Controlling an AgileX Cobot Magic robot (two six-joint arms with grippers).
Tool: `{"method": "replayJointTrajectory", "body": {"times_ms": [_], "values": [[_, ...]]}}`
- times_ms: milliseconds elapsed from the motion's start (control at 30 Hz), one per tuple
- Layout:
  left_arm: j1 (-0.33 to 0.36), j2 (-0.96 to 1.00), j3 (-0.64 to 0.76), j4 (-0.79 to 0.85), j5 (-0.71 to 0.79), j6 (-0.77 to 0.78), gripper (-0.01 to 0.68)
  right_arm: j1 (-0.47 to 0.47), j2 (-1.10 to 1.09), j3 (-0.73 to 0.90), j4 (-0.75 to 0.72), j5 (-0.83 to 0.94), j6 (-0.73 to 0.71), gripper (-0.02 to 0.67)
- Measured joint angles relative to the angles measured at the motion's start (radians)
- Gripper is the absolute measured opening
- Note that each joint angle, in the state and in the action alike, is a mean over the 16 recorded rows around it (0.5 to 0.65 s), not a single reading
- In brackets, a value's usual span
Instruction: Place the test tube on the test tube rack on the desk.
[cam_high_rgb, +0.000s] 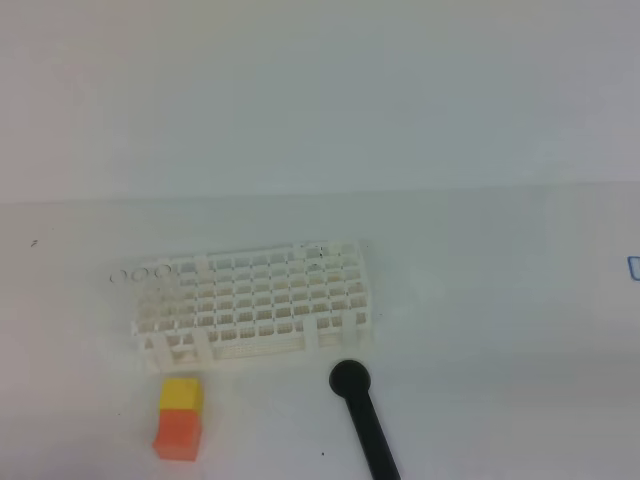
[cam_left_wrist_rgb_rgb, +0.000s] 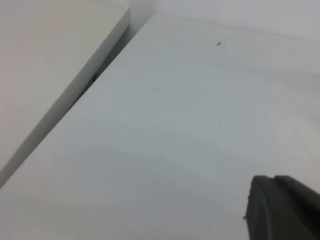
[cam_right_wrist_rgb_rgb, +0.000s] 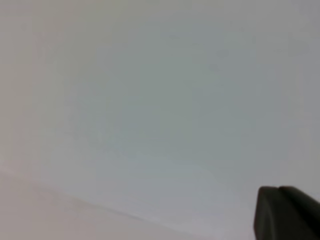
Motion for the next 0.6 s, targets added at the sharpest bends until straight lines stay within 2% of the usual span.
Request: {"method": "replayJointTrajectory", "body": {"times_ms": [333,600], "values": [[-0.001,0.000,0.000,0.005,0.002,0.014,-0.001,-0.029,-0.082,0.095,-0.128,0.170,0.409,-0.001],[-0.001,0.000,0.000,0.006,0.001,0.007,-0.001,-0.020,-0.091,0.167,-0.185,0.203,0.532,-0.001]]}}
